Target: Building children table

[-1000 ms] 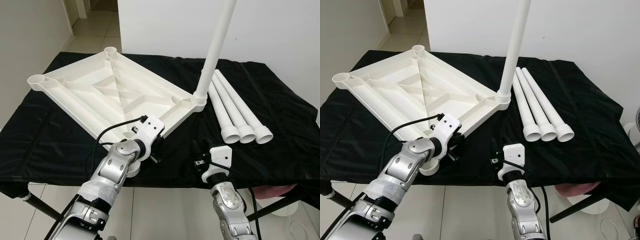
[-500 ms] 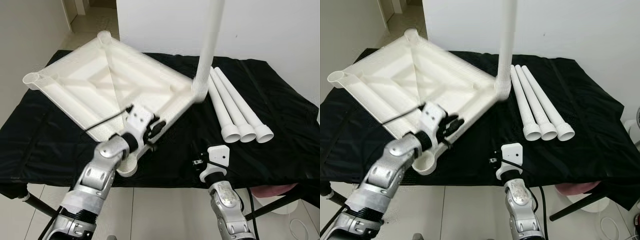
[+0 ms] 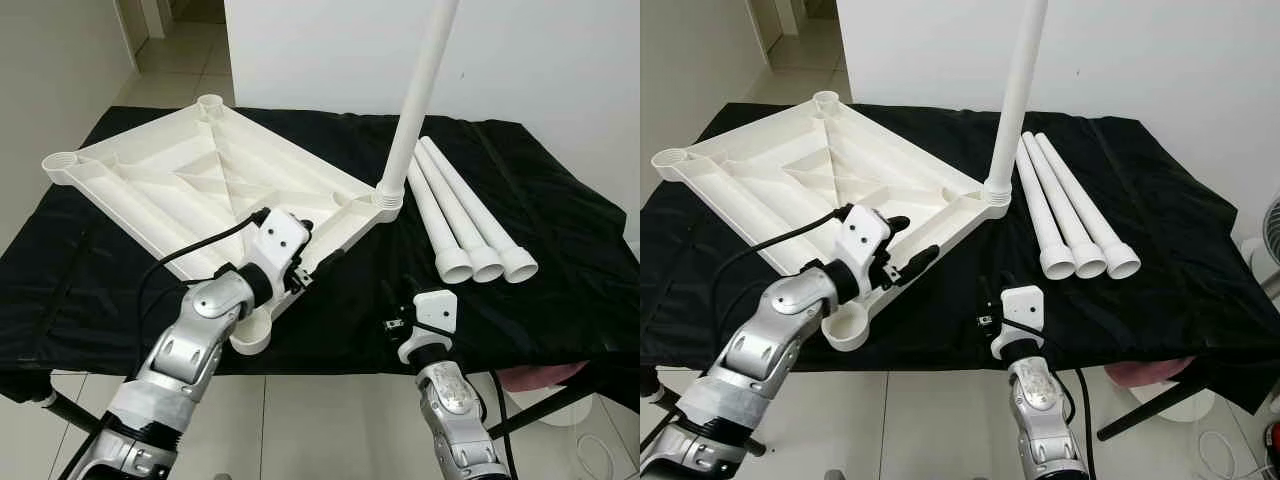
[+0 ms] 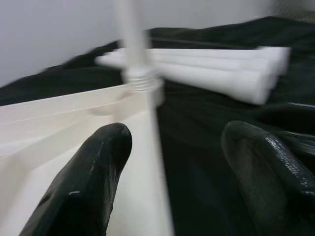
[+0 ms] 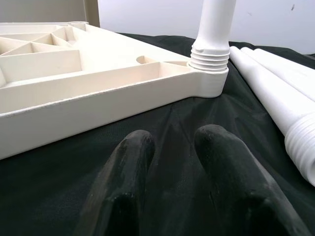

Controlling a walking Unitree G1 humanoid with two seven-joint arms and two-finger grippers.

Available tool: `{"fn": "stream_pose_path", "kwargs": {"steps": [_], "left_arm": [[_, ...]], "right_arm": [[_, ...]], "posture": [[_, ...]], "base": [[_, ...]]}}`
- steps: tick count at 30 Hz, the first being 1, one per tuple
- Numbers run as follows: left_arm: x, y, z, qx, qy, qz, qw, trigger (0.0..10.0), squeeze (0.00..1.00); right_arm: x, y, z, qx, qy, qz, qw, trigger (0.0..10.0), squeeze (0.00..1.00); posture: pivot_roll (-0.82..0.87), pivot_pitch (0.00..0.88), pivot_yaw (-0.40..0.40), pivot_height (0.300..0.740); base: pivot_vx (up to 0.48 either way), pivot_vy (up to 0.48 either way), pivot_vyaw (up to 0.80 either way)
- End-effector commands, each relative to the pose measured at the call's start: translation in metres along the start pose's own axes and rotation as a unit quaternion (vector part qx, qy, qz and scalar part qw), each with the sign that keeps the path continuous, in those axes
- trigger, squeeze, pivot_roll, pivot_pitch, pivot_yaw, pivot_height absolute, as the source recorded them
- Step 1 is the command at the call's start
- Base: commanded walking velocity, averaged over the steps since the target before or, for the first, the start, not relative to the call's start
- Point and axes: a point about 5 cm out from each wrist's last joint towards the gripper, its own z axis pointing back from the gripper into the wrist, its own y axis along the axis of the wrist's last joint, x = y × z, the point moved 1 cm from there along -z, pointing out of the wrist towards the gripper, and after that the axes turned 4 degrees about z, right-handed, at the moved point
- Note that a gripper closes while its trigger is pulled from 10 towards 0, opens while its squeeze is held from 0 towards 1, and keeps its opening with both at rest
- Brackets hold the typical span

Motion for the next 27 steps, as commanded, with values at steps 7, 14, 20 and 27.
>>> {"fn": "stream_pose_path", "kwargs": {"steps": [7,14,20,27], "left_arm": [[0.004,-0.009,0.021,-0.015,-0.086,0.018,0.996,10.0,1.0],[-0.003,-0.015,0.037,-0.03,-0.096,0.011,0.995,10.0,0.0],[-0.012,-0.023,0.051,-0.048,-0.096,0.019,0.994,10.0,0.0],[-0.023,-0.034,0.062,-0.08,-0.081,-0.013,0.993,10.0,0.0]], "right_arm": [[0.002,-0.002,0.001,-0.002,-0.004,0.007,1.0,10.0,0.0],[0.004,-0.002,0.0,-0.002,-0.003,0.009,1.0,10.0,0.0],[0.005,-0.001,-0.001,0.0,-0.002,0.012,1.0,10.0,0.0],[0.005,-0.001,-0.001,0.0,-0.001,0.012,1.0,10.0,0.0]], "posture": [[-0.05,0.0,-0.009,0.74],[-0.04,0.0,-0.013,0.74],[-0.05,0.0,-0.014,0.74],[-0.04,0.0,-0.017,0.74]], "base": [[0.0,0.0,0.0],[0.0,0.0,0.0],[0.0,0.0,0.0],[0.0,0.0,0.0]]}}
